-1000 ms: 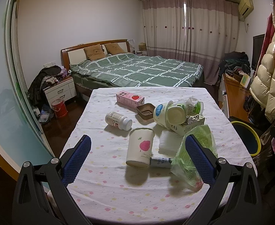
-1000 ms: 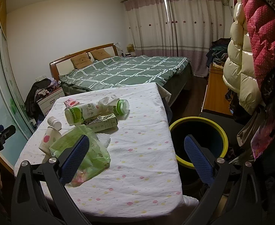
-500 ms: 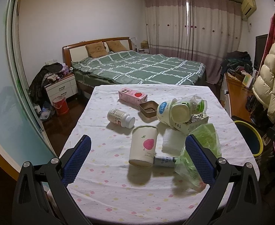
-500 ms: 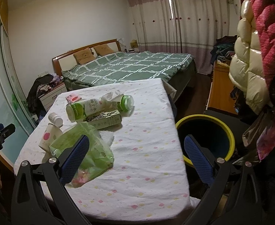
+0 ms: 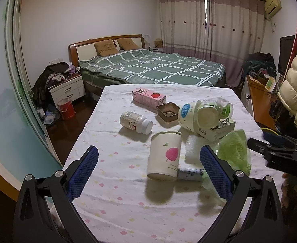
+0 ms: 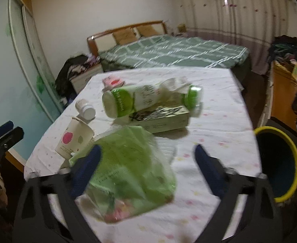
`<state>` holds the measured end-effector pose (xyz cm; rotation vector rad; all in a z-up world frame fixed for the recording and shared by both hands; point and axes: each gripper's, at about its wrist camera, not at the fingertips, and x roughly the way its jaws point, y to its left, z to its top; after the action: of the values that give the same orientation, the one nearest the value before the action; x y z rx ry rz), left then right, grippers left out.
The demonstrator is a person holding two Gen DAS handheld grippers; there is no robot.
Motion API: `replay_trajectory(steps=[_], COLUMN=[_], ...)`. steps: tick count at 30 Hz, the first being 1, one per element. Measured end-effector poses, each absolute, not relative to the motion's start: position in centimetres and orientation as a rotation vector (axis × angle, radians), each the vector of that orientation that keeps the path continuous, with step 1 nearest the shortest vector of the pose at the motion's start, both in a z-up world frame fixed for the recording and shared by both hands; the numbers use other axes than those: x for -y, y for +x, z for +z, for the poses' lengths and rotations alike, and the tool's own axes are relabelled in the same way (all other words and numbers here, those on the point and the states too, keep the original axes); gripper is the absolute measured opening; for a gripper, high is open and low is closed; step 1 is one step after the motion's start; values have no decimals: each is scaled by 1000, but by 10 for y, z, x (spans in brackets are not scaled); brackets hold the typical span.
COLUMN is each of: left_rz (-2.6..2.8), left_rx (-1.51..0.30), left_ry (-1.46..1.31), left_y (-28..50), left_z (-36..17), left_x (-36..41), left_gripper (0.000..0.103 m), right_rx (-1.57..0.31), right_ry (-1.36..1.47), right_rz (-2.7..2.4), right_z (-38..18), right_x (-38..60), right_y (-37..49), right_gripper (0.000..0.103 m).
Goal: Collect trash
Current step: 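Grasp the green plastic bag with the right gripper, then carry the green bag into the yellow-rimmed bin and open the right gripper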
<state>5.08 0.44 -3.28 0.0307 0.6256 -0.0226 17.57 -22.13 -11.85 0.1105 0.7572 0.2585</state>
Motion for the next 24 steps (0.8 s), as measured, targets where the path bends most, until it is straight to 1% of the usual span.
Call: replay_trajectory(steps=[2,4,6,7,8,11,14,24], left_rz=[-20,-22,-23,-25,-29,-41,-48,-79], left_rx=[-628,-632,-639,-642,-647,-662,-669,-673], left_ry=[30,26,21,18,14,1,-2,4], left_y=[55,60,65,67,68,76,80,90], left_z=[-35,-39,-43,-45,-46,-52,-56,-62], left_x=[-7,-10,-12,-13,-13,-14,-12,-1], left_gripper=[99,99,99,99,99,99,99,99], right_rx=[-793,-819,-841,-852,-857,-859,-847,-755], right_ry=[113,119,125,127,130,138,137,202], right_rz=[262,277,301,308,314,327,334,247], right_z=[-125,-131,-134,-136,-137,-136,-132,-99], right_x=[220,219,217,217,217,219,222,280], right_y=[187,194,196,197,198,196,192,169], right_gripper=[56,51,41,27,16,10,7,7])
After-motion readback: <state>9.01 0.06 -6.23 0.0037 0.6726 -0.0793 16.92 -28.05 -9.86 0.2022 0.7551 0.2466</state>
